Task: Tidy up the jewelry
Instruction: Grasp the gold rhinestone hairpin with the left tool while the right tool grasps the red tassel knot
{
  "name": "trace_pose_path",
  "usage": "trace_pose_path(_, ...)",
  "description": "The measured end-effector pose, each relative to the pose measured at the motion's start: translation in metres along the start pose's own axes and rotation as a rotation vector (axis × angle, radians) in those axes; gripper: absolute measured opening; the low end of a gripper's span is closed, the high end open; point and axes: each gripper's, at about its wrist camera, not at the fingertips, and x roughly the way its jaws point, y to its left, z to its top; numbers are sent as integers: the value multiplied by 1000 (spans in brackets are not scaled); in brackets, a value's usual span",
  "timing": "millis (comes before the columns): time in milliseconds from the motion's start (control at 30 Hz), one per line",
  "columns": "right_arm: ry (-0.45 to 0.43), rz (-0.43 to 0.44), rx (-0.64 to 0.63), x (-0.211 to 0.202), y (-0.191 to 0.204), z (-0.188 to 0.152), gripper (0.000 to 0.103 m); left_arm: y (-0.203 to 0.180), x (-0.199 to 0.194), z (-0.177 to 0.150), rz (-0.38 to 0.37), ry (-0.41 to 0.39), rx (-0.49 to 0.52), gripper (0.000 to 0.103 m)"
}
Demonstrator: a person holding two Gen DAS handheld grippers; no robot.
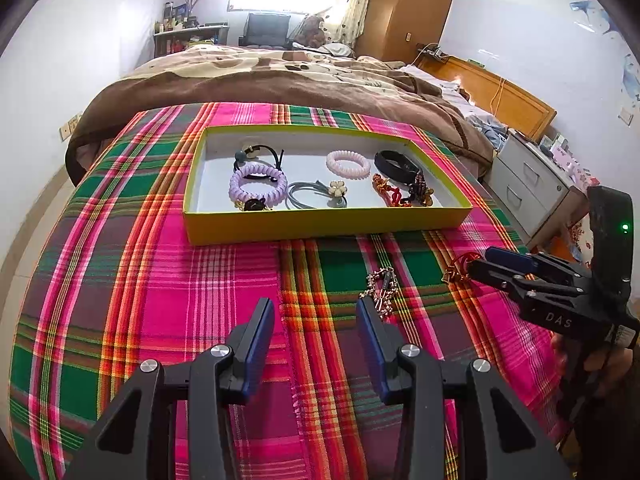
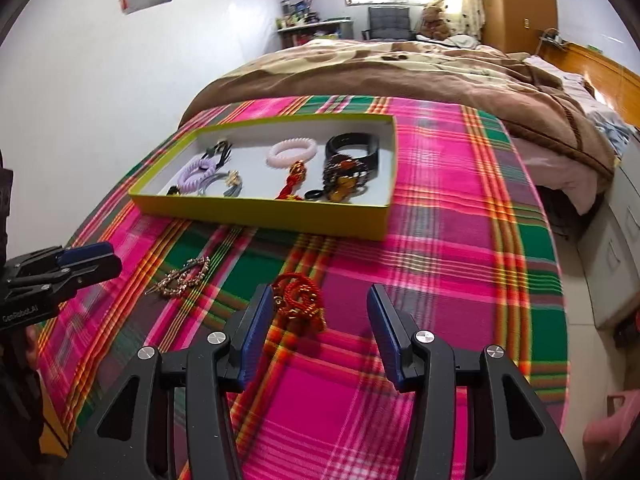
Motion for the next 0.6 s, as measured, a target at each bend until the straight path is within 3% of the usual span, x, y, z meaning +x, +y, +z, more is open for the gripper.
trace_pose_path(267, 45, 65, -54, 4, 15, -10, 50, -1, 3, 0, -4, 9, 5, 42)
trace_pose_path(400, 50, 151, -80, -4, 24, -15, 50, -1, 4, 0, -6, 11, 2, 42)
trace_pose_path(467, 37, 137, -87, -6, 25, -15, 50, -1, 6, -1, -7, 15, 2, 42)
trace_pose_path(600, 17, 18, -70, -3, 23, -10, 50, -4, 8, -1, -15, 20, 7, 42)
